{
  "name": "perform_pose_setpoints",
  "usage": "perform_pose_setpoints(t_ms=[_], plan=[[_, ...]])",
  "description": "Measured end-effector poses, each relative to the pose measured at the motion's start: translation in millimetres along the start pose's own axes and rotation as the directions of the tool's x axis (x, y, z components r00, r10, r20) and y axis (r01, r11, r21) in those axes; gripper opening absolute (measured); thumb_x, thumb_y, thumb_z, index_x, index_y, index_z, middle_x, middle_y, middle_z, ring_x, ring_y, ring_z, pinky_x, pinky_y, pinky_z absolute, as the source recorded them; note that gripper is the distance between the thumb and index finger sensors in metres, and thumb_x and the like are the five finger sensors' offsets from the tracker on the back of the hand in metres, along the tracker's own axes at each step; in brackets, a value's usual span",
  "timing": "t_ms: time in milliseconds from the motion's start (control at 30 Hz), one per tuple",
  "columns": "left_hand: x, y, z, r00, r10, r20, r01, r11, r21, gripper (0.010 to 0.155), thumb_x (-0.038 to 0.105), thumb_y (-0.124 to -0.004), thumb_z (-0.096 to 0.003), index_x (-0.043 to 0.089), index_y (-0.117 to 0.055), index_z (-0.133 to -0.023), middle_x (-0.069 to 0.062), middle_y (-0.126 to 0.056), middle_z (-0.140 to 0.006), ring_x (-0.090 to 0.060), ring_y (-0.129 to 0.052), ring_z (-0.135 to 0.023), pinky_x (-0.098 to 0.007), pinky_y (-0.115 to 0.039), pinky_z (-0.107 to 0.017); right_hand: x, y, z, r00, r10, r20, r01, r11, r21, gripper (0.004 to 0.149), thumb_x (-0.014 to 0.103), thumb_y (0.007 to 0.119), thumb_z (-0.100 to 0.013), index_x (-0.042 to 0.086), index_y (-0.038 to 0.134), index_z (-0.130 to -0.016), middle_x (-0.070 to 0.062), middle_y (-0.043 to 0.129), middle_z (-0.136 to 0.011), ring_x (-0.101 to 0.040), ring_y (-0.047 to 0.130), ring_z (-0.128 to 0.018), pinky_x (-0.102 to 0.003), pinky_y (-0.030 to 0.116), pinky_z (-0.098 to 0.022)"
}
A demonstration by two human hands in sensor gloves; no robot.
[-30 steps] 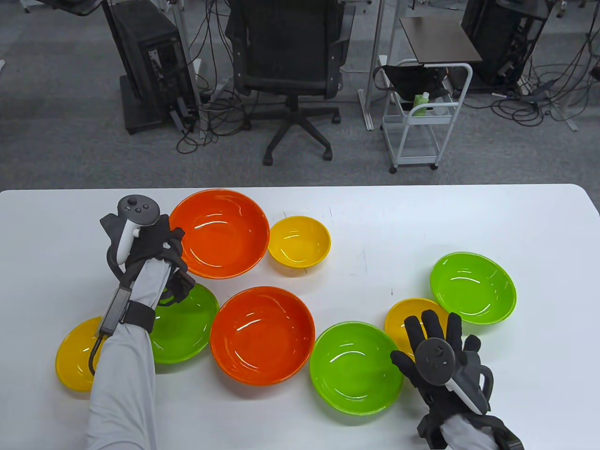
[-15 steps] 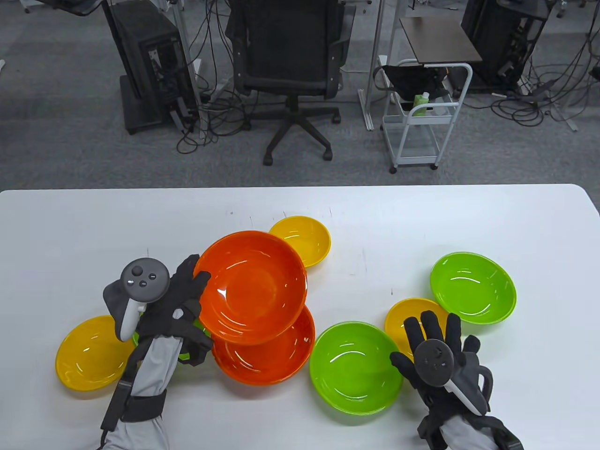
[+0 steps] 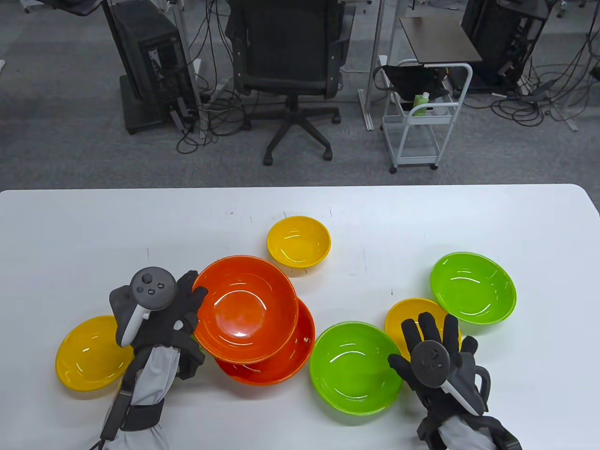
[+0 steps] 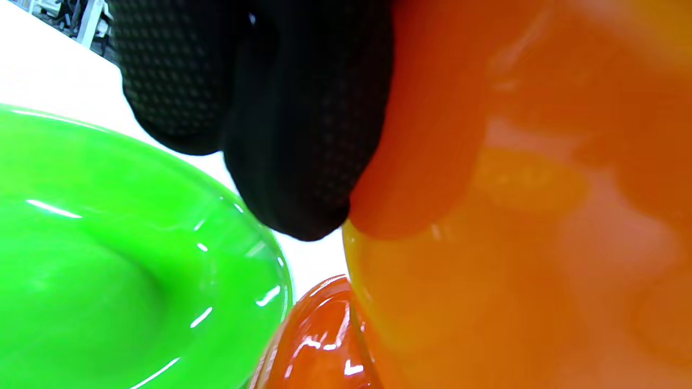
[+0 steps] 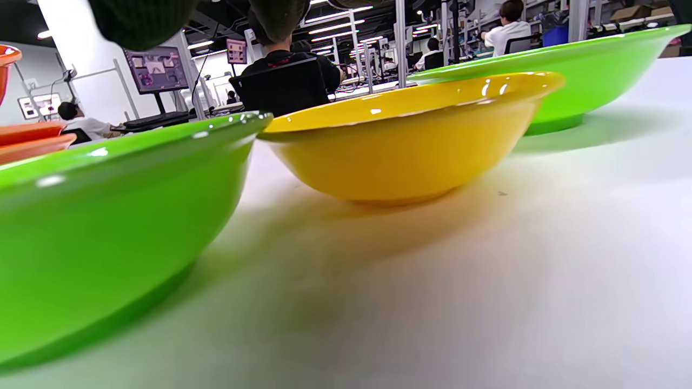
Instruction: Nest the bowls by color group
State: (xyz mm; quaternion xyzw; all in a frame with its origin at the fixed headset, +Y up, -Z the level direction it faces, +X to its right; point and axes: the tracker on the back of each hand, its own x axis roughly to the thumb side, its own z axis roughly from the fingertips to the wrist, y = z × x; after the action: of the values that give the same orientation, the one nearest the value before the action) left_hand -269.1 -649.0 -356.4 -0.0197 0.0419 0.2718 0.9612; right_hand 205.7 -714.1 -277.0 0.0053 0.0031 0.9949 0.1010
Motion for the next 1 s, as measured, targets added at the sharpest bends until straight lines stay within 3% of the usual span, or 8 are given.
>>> perform_pose_setpoints(t_ms=[467, 667, 900, 1000], plan=[[10.1, -20.9, -4.1, 0.993, -0.109, 0.047, 0.116, 0.977, -0.18, 0.056, 0.039, -0.074, -0.0517, 0.011, -0.072, -0.101, -0.011, -0.105, -0.066, -0.011, -0.109, -0.019, -0.031, -0.094, -0.034, 13.1, 8.0, 3.8, 0.996, 0.071, 0.049, -0.071, 0.997, -0.003, 0.078, 0.053, 0.065, -0.049, 0.02, 0.042, -0.116, -0.014, 0.025, -0.125, -0.054, 0.005, -0.106, -0.08, 0.012, -0.065], [7.0, -29.1, -8.1, 0.994, -0.112, 0.016, 0.112, 0.965, -0.238, 0.058, 0.038, -0.073, -0.0522, 0.008, -0.069, -0.102, -0.012, -0.104, -0.068, -0.01, -0.108, -0.02, -0.031, -0.094, -0.034, 8.9, 7.4, 2.5, 0.998, 0.052, 0.033, -0.053, 0.999, 0.009, 0.078, 0.052, 0.065, -0.049, 0.02, 0.042, -0.116, -0.015, 0.025, -0.125, -0.054, 0.004, -0.106, -0.08, 0.012, -0.065], [17.6, -36.2, -5.4, 0.963, -0.265, 0.043, 0.268, 0.952, -0.148, 0.059, 0.038, -0.074, -0.0517, 0.009, -0.067, -0.103, -0.008, -0.106, -0.069, -0.012, -0.11, -0.031, -0.035, -0.092, -0.041, 11.8, 8.2, 4.1, 0.996, 0.071, 0.047, -0.072, 0.997, 0.015, 0.078, 0.052, 0.065, -0.049, 0.019, 0.043, -0.116, -0.014, 0.026, -0.125, -0.053, 0.004, -0.106, -0.08, 0.012, -0.065], [23.1, -40.0, -2.9, 0.929, -0.367, 0.046, 0.369, 0.928, -0.049, 0.059, 0.04, -0.076, -0.0508, 0.016, -0.067, -0.104, 0.0, -0.106, -0.078, -0.015, -0.111, -0.052, -0.039, -0.089, -0.048, 13.5, 8.2, 4.9, 0.995, 0.078, 0.055, -0.078, 0.997, 0.011, 0.078, 0.053, 0.065, -0.049, 0.019, 0.043, -0.116, -0.014, 0.025, -0.125, -0.053, 0.004, -0.106, -0.08, 0.012, -0.065]])
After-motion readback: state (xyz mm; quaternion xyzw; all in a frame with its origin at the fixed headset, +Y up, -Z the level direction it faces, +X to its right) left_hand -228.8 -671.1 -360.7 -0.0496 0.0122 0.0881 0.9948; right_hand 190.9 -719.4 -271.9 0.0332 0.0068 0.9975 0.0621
